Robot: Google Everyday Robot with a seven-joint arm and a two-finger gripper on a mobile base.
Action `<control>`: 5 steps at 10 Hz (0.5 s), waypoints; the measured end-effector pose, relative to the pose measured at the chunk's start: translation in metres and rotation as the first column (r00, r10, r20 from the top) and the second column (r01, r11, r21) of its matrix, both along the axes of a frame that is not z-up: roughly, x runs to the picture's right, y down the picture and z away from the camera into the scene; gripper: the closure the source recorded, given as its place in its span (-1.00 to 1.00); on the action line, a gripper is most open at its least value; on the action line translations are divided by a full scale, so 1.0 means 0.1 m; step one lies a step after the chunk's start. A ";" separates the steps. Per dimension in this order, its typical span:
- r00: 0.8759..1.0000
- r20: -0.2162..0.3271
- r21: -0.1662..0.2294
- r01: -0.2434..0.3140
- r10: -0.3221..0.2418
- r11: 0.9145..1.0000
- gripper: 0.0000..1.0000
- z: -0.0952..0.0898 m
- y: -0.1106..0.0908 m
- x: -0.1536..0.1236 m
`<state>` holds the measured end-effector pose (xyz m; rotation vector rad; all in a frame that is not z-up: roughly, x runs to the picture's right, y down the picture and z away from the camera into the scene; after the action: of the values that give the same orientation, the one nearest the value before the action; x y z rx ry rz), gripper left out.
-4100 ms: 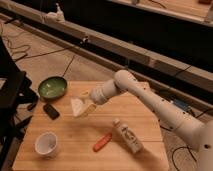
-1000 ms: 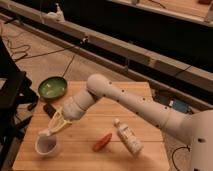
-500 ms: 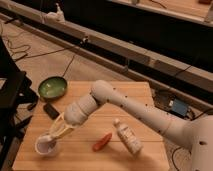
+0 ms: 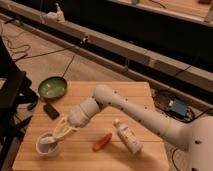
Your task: Place the white sponge in the ceramic cup
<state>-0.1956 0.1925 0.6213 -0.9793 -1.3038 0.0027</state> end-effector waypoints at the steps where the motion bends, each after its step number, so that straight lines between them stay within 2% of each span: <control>1: 1.000 -0.011 -0.009 0.007 -0.007 1.000 0.76 0.05 0.02 0.01; 5: 0.998 -0.013 -0.019 0.067 -0.067 0.998 -0.06 0.11 0.06 -0.12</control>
<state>-0.2071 0.1990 0.6322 -1.0368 -1.2598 -0.0302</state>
